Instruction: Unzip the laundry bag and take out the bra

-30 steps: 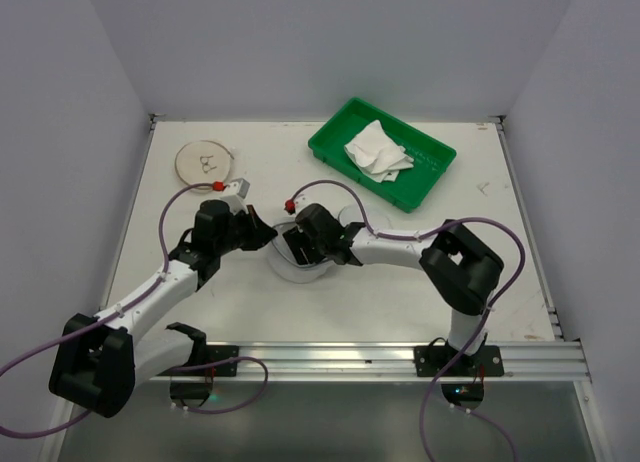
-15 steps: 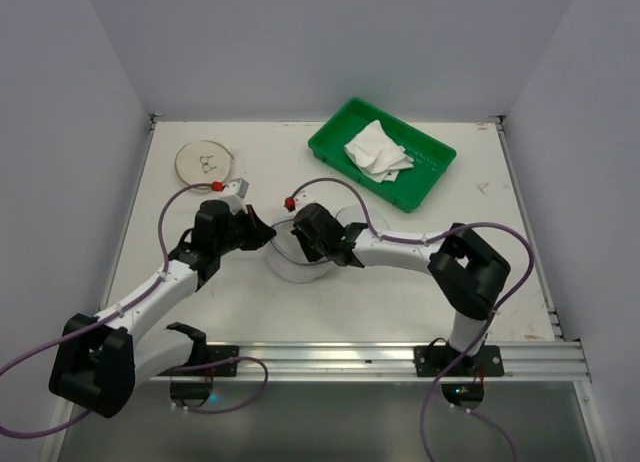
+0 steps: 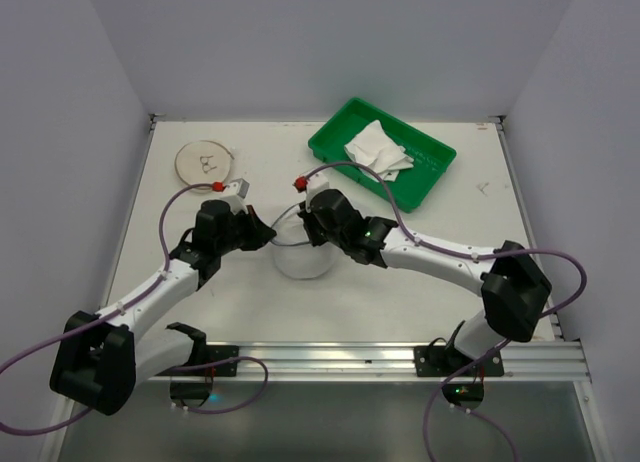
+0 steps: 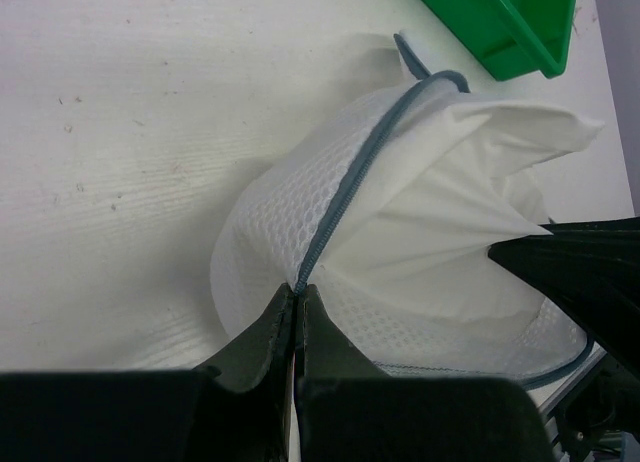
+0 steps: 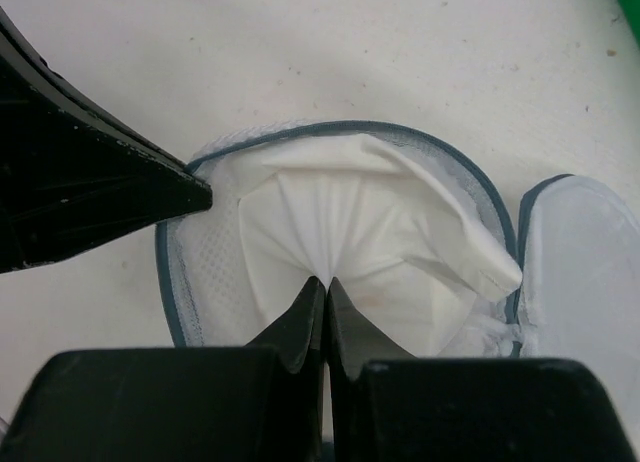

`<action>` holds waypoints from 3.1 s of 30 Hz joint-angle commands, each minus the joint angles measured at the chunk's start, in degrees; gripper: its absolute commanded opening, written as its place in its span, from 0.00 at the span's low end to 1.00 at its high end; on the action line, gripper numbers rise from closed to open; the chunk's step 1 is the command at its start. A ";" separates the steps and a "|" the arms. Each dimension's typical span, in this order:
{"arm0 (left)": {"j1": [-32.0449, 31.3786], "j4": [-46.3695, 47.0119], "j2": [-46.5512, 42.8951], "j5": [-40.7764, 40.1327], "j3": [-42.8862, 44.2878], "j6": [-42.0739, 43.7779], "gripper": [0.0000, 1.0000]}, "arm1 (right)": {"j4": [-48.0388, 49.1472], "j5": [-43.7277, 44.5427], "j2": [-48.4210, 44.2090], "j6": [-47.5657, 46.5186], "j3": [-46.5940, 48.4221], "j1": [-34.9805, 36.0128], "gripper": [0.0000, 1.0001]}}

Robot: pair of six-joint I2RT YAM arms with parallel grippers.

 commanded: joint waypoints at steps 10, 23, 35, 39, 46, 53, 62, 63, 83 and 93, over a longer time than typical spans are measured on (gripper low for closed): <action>-0.16 3.03 0.21 2.31 -0.47 1.33 0.00 | 3.23 5.73 -8.69 -4.19 2.39 0.02 0.00; -0.16 3.39 0.83 3.19 -0.38 1.59 0.00 | 5.51 15.66 -12.65 -8.06 6.79 -0.07 0.00; -0.16 3.56 1.01 3.45 -0.47 1.68 0.00 | 9.29 24.01 -13.62 -17.71 15.84 -1.39 0.00; -0.16 3.65 1.00 3.36 -0.47 1.59 0.00 | 7.45 27.96 -10.90 -21.15 22.16 -3.05 0.00; -0.16 3.30 0.65 2.84 -0.47 1.59 0.00 | -0.61 29.02 -6.86 -20.72 36.13 -10.26 0.00; -0.16 2.95 0.65 2.48 -0.38 1.59 0.00 | -1.87 35.96 1.14 -26.59 48.18 -15.79 0.00; -0.16 3.47 0.65 3.80 -0.47 1.33 0.00 | 17.89 41.68 8.17 -40.12 44.33 -19.05 0.00; -0.16 3.56 0.65 4.59 -0.55 1.24 0.00 | 19.21 41.94 8.79 -40.66 42.75 -19.14 0.00; -0.16 4.26 0.13 5.91 -0.82 0.98 0.00 | 13.16 45.19 23.12 -36.10 53.19 -27.75 0.00; -0.16 4.35 0.21 5.56 -0.91 0.89 0.00 | 18.50 48.71 20.75 -41.01 51.27 -29.69 0.00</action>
